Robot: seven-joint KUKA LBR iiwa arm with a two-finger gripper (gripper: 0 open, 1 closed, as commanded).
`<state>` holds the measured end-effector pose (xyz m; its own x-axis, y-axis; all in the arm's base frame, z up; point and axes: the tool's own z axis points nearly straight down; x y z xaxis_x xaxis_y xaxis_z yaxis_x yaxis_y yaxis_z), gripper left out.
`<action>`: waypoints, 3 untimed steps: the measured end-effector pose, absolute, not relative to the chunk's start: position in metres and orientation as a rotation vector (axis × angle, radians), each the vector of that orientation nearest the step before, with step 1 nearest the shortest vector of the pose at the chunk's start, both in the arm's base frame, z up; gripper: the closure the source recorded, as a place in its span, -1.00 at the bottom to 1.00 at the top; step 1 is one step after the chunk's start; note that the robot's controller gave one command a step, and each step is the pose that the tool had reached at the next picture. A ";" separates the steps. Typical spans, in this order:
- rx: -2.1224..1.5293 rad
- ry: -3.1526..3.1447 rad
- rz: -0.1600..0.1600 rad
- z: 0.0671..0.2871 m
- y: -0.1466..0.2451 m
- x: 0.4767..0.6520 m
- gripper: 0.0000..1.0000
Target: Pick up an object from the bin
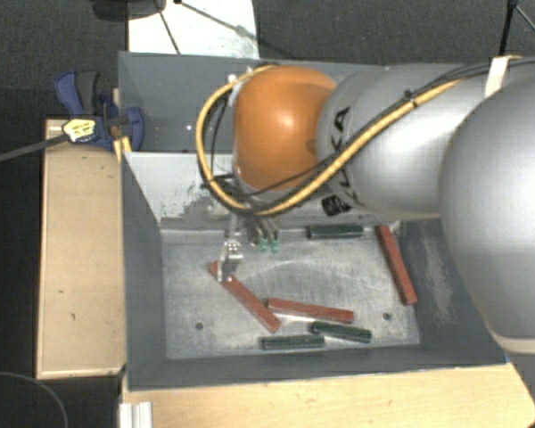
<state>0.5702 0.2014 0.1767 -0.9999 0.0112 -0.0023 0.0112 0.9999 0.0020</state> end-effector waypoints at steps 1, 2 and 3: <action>0.020 3.139 0.003 0.177 0.201 0.570 -1.00; 0.095 3.132 0.006 0.123 0.176 0.566 -1.00; 0.078 3.131 0.006 0.074 0.165 0.575 1.00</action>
Offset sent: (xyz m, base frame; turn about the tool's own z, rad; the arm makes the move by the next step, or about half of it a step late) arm -0.0097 -0.0423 -0.0904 0.0724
